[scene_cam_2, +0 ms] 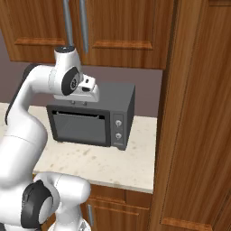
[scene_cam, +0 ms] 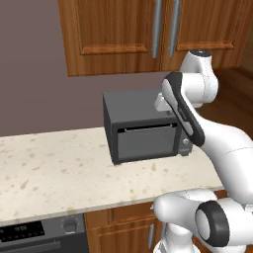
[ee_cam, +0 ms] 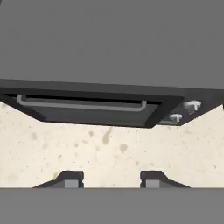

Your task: The dining table condiment station is running low on mayonnaise. Refill the condiment station by opening the cabinet and taking the mayonnaise from the cabinet and placing it on the dining table.

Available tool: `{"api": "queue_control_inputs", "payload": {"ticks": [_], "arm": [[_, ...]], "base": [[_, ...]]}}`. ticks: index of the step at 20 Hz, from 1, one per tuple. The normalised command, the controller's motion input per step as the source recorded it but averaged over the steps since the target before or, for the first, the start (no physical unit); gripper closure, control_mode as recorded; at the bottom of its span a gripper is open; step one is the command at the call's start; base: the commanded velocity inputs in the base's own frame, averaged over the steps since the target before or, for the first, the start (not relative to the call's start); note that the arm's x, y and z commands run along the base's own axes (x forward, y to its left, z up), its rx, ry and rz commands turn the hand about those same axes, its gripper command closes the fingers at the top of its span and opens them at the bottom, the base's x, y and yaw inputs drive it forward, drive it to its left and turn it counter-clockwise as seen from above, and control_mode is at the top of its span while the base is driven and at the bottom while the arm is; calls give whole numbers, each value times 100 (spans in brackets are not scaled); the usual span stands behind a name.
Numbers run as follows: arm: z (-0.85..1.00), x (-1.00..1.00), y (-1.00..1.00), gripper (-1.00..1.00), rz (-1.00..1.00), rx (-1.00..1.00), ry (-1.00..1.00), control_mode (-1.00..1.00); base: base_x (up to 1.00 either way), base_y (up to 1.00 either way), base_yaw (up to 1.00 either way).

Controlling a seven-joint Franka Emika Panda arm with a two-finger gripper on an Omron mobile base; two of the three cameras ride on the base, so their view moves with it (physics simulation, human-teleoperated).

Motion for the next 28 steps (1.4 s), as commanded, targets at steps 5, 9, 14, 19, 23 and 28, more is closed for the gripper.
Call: {"api": "queue_control_inputs", "payload": {"ticks": [5,9,14,19,23,28], "arm": [[4,-49,0,-100,0,-10,-22,-100],[51,-100,0,-100,1,-26,-66,-100],[83,-65,-5,-100,5,-6,-60,-100],[90,2,-31,-100,5,16,-22,-100],[38,26,1,-100,1,1,-2,-100],[4,0,4,-100,0,0,0,-100]], "base": [[0,0,0],[0,0,0],[0,0,0],[0,0,0],[0,0,0],[0,0,0]]}}
